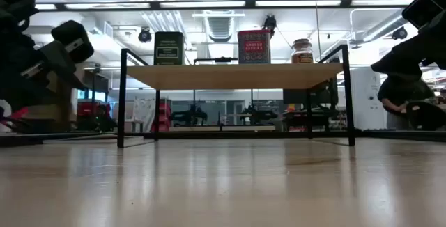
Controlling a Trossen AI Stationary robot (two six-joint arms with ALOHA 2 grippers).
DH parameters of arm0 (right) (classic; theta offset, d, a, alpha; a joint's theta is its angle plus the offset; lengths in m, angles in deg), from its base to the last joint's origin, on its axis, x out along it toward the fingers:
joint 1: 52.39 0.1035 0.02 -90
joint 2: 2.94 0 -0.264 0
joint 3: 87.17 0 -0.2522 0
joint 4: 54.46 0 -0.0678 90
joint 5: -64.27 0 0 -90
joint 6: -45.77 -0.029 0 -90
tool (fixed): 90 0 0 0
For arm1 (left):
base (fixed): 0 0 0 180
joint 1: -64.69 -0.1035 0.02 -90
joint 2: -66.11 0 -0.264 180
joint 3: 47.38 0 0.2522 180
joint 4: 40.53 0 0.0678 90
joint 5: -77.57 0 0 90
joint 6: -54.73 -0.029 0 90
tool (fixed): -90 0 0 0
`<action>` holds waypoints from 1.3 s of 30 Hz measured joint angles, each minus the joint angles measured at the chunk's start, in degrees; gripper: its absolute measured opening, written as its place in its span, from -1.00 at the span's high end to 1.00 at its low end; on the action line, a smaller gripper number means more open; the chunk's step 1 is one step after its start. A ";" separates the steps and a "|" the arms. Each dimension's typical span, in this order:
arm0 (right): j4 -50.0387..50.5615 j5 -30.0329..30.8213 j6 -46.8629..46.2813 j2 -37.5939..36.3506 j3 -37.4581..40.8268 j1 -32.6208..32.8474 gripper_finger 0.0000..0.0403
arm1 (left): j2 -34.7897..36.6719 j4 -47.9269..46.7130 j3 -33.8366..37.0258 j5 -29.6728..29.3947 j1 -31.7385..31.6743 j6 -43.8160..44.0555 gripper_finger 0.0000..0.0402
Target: Shelf spices
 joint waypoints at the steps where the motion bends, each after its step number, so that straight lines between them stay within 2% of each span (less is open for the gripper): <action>1: 0.00 0.00 0.00 0.01 -0.02 0.00 0.01 | 0.00 0.00 0.00 0.00 -0.01 0.00 0.44; 13: 0.01 0.00 -0.01 0.00 -0.02 0.00 0.01 | 0.00 0.00 0.00 -0.01 -0.01 0.00 0.51; 31: 0.02 0.00 0.00 0.00 -0.02 0.00 0.01 | 0.00 0.00 0.00 0.02 0.00 0.00 0.37; 39: 0.00 0.00 -0.01 0.00 -0.02 0.00 0.01 | 0.00 0.00 0.00 0.00 -0.02 0.00 0.39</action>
